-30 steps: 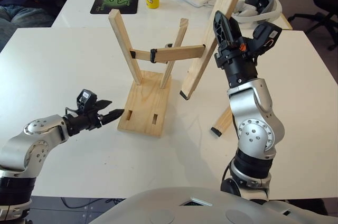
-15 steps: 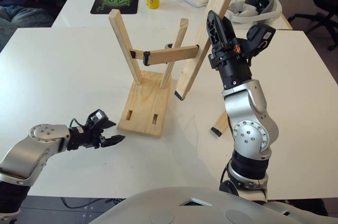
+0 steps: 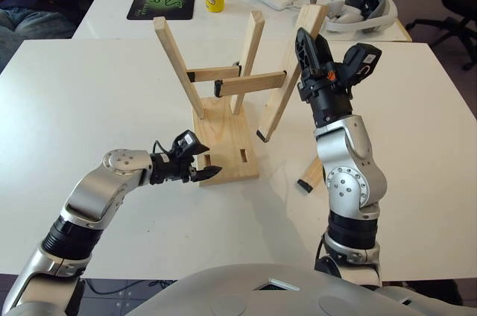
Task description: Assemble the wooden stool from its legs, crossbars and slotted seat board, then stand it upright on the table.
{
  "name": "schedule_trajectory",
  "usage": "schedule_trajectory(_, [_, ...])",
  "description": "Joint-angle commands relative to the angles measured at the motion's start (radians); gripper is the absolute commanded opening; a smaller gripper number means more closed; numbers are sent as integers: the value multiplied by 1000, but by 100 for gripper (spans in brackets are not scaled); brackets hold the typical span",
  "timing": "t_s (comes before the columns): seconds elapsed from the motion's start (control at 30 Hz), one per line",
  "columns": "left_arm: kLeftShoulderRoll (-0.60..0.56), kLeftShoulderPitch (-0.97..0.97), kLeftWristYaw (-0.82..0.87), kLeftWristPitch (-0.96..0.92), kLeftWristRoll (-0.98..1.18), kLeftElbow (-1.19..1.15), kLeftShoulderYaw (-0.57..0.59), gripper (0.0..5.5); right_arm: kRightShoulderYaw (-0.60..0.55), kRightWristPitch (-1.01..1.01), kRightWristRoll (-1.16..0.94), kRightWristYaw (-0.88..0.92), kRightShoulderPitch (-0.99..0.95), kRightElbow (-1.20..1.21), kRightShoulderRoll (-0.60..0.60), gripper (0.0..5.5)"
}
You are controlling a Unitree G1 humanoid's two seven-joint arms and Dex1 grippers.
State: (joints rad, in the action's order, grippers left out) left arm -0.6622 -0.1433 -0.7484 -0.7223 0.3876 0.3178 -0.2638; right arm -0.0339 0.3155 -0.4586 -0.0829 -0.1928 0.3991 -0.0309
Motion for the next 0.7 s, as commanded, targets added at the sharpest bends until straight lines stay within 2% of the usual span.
schedule_trajectory(0.03, [-8,-13,-24,-19,-3,2,0,345,25,-56,12,9,37,-8,-54,107])
schedule_trajectory(0.17, [-46,-28,-63,-30,2,-12,34,345,40,-52,-21,32,59,26,-107,107])
schedule_trajectory(0.4, [-85,-63,-126,-34,-14,-37,26,345,93,-81,-54,134,108,-14,-190,107])
schedule_trajectory(0.7, [-134,-148,-240,-44,-39,-94,-20,345,269,-279,2,216,158,3,-252,107])
